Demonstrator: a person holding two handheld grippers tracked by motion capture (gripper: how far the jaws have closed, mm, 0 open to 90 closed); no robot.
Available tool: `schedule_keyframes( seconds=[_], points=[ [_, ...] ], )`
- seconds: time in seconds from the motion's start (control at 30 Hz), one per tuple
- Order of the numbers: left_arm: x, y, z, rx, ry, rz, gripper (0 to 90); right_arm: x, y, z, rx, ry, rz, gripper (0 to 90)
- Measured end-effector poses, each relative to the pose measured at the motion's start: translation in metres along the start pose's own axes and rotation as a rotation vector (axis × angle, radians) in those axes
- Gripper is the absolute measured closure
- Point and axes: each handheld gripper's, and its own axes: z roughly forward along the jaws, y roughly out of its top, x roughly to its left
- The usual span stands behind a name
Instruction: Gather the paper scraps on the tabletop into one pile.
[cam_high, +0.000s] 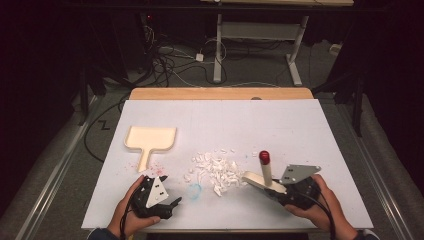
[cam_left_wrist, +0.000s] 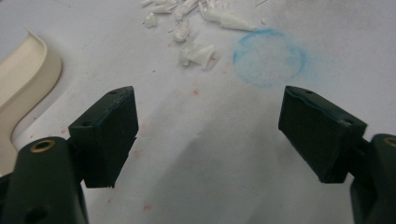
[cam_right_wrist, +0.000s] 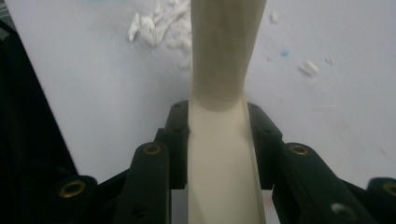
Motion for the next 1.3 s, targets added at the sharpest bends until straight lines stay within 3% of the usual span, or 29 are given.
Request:
schedule_keyframes(
  seconds=[0.03,0.23,0.3,0.4,0.5,0.57,0.6,0.63,0.67,0.7,0.73,0.77,0.8,0.83,0.87,0.97,1.0,1.03,1.13,1.2,1.3],
  points=[
    [0.000,0.000,0.000,0.000,-0.002,-0.001,18.8,0.000,0.010,0.009,-0.014,0.007,-0.007,68.1],
    [0.000,-0.001,-0.001,-0.002,0.000,-0.005,18.9,-0.002,0.032,0.021,-0.080,0.020,-0.008,68.1],
    [0.000,-0.002,-0.002,-0.002,0.003,-0.008,18.9,-0.002,0.036,0.019,-0.097,-0.005,-0.017,68.0],
    [0.000,-0.004,-0.004,-0.003,0.006,-0.012,18.9,-0.009,0.033,0.006,-0.139,-0.021,0.011,68.0],
    [0.000,-0.003,-0.004,-0.005,0.008,-0.011,18.9,-0.022,0.024,-0.011,-0.192,-0.068,0.055,67.9],
    [-0.001,-0.003,-0.004,-0.003,0.008,-0.008,18.9,-0.039,0.013,-0.026,-0.238,-0.130,0.126,67.9],
    [0.000,-0.003,-0.004,-0.003,0.007,-0.007,18.9,-0.039,0.013,-0.026,-0.238,-0.130,0.126,67.9],
    [0.000,-0.002,-0.004,-0.003,0.007,-0.007,18.9,-0.050,0.004,-0.031,-0.241,-0.224,0.156,67.9],
    [0.000,-0.002,-0.003,-0.004,0.007,-0.008,18.9,-0.055,0.000,-0.031,-0.232,-0.248,0.172,67.9],
    [0.000,-0.002,-0.003,-0.003,0.006,-0.008,18.9,-0.055,0.000,-0.031,-0.232,-0.248,0.172,67.9],
    [0.000,-0.001,-0.002,-0.003,0.004,-0.008,19.0,-0.067,-0.008,-0.029,-0.241,-0.274,0.224,68.0],
    [0.000,-0.001,-0.002,-0.003,0.003,-0.008,19.0,-0.067,-0.008,-0.029,-0.241,-0.274,0.224,68.0],
    [0.000,-0.001,-0.001,-0.002,0.002,-0.007,19.0,-0.073,-0.011,-0.026,-0.232,-0.287,0.242,68.0],
    [0.000,-0.001,-0.001,0.000,0.001,-0.005,19.0,-0.083,-0.015,-0.018,-0.200,-0.340,0.246,67.9],
    [0.000,0.000,-0.001,0.000,0.000,-0.004,19.0,-0.083,-0.015,-0.018,-0.200,-0.340,0.246,67.9],
    [0.000,-0.001,0.000,0.002,-0.004,-0.008,19.1,-0.099,-0.019,-0.005,-0.166,-0.405,0.282,68.0],
    [0.000,-0.001,0.001,0.002,-0.004,-0.007,19.1,-0.109,-0.021,0.003,-0.142,-0.456,0.296,68.0],
    [0.000,-0.001,0.001,0.002,-0.005,-0.008,19.1,-0.109,-0.021,0.003,-0.142,-0.456,0.296,68.0],
    [0.000,-0.001,0.001,0.003,-0.007,-0.009,19.1,-0.120,-0.019,0.015,-0.114,-0.534,0.278,68.0],
    [0.000,-0.001,0.002,0.007,-0.010,-0.017,19.1,-0.127,-0.018,0.030,-0.107,-0.526,0.305,68.0],
    [0.000,-0.001,0.001,0.005,-0.004,-0.010,19.1,-0.123,-0.013,0.038,-0.112,-0.491,0.314,68.0]
  ],
)
